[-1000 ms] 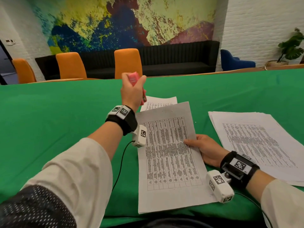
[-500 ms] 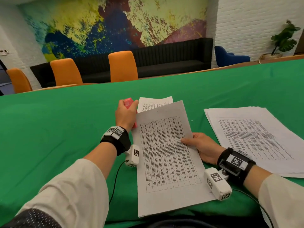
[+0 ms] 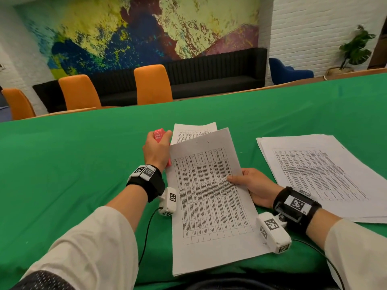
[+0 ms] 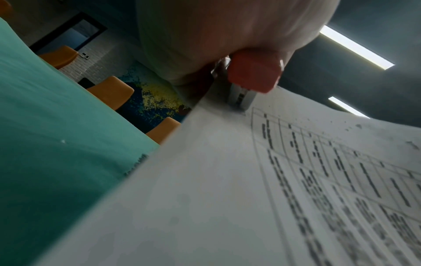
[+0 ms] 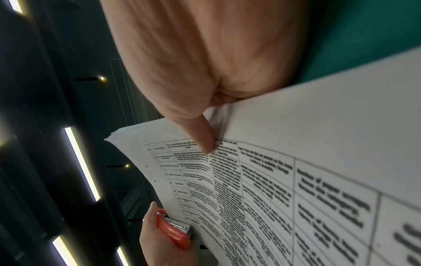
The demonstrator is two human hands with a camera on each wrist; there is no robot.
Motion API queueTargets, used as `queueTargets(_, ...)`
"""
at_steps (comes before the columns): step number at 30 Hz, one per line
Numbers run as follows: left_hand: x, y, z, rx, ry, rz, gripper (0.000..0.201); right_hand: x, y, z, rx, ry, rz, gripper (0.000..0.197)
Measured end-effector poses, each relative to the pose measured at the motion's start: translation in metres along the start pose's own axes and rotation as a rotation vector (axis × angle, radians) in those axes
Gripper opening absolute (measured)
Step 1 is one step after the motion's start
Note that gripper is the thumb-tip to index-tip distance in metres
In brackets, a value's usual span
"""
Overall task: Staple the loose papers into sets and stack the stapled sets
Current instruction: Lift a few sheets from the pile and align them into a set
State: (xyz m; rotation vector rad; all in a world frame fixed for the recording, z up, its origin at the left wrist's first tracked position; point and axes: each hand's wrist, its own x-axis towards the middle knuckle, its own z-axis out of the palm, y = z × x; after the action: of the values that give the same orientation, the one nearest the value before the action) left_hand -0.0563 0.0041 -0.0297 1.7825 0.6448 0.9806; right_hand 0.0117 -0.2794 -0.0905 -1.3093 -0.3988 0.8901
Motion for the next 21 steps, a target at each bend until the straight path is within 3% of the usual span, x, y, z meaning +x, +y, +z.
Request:
queueTargets(13,-0.005,0.004,0.003,-0.027,0.019,0.004,0.036,0.002,0.002,-0.003,-0.009,-0.02,-0.01,0.033)
queueTargets(21,0.009,0.011,-0.01,-0.105,-0.126,-0.233,0.029,0.002,0.004,-0.004,0.003,-0.03,-0.012,0.031)
